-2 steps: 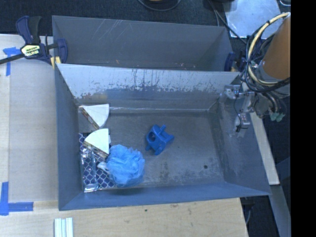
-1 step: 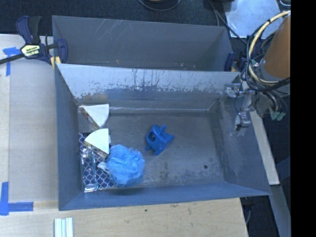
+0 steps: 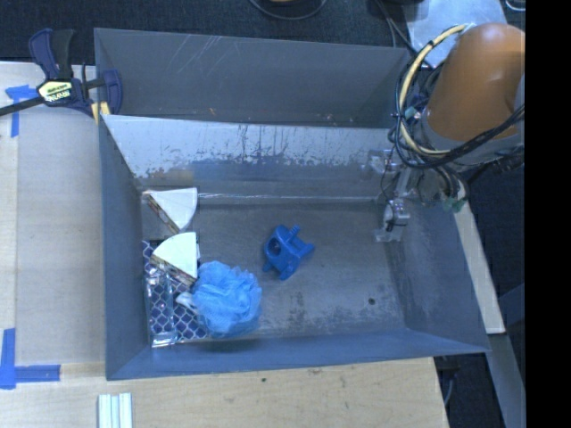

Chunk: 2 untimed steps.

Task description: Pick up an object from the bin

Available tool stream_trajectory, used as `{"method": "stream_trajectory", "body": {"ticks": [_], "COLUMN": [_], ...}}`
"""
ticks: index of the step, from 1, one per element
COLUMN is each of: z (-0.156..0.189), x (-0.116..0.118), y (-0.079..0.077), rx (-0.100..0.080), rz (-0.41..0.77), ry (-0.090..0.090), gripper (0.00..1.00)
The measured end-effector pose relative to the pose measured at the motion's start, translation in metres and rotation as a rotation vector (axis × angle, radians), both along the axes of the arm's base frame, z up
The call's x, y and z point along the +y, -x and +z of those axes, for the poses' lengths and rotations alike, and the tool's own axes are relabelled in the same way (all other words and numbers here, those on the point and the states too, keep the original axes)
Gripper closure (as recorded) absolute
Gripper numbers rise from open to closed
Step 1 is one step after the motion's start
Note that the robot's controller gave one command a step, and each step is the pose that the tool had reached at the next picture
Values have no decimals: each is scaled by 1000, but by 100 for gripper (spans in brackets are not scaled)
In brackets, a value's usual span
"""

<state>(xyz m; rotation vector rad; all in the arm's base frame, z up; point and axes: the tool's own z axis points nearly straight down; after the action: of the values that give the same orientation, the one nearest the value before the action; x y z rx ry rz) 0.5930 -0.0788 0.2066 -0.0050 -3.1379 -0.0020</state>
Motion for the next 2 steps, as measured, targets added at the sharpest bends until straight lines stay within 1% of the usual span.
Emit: {"method": "stream_trajectory", "body": {"ticks": [1,2], "z": [54,-16], "x": [16,49], "y": [1,-25], "rx": [-12,-11], "rz": [-2,3], "ry": [2,1], "gripper": [0,0]}}
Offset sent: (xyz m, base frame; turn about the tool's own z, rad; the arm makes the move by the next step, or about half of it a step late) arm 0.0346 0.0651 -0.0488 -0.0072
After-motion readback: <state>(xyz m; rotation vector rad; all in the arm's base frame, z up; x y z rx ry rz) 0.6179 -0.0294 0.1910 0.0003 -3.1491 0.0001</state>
